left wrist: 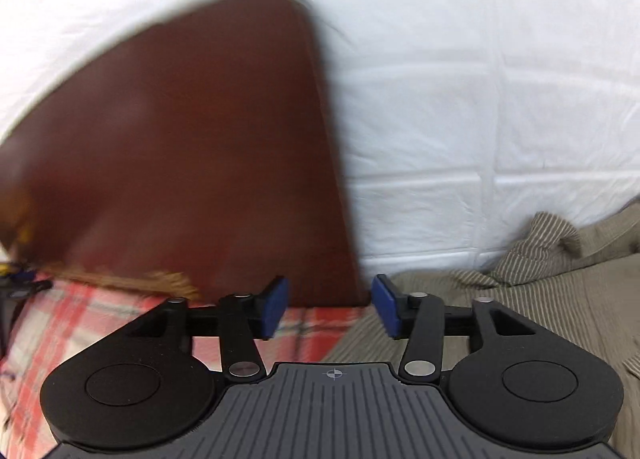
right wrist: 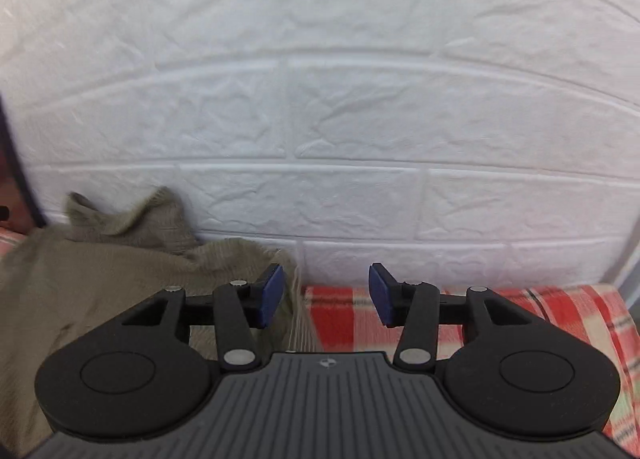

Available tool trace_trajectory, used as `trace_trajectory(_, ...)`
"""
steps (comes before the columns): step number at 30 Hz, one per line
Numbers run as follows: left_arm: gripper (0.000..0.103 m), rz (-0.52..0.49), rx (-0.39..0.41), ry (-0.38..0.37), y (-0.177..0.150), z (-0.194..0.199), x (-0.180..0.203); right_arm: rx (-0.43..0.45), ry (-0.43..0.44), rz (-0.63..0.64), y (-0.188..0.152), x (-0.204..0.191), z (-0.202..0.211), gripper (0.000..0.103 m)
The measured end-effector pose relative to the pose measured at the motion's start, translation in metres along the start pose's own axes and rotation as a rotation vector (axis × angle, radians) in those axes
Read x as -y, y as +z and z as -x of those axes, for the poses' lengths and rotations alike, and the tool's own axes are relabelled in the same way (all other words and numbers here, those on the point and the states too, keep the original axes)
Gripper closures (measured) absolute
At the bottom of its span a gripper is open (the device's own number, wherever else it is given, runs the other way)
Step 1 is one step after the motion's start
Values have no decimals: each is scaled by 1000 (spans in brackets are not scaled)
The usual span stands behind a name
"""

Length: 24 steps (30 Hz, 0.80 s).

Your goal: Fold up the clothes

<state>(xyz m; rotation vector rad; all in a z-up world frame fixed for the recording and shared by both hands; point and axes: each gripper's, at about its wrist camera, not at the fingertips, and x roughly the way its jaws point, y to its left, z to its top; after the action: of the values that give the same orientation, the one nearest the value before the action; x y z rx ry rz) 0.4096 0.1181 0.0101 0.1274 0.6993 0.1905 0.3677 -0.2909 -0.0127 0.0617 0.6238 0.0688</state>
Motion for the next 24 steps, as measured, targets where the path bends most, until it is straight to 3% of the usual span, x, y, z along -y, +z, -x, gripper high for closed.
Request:
trace_trajectory(3,29,1,-3,-39,-24,44,-26,5,44,-3,-19,11,54,44)
trace_trajectory(7,29,-22,-97,-131,-81,103,-42,-5,99,29,-66,14,127,42)
trace_trajectory(11,29,-33,-190,-245,-150,146,-38,-21,78,106,-119,18,194,42)
trace_trajectory(14,29,-39,-223,-291,-196,156,-27,-41,50,116,-151,21,224,42)
trace_trajectory(18,28,46,-251,-381,-244,190,-32,-64,41,41,-183,28,255,42)
trace_trajectory(20,26,78,-253,-414,-254,201,-31,-71,46,6,-195,30,268,41)
trace_trajectory(24,23,90,-240,-396,-264,208,-27,-93,32,40,-207,24,277,41)
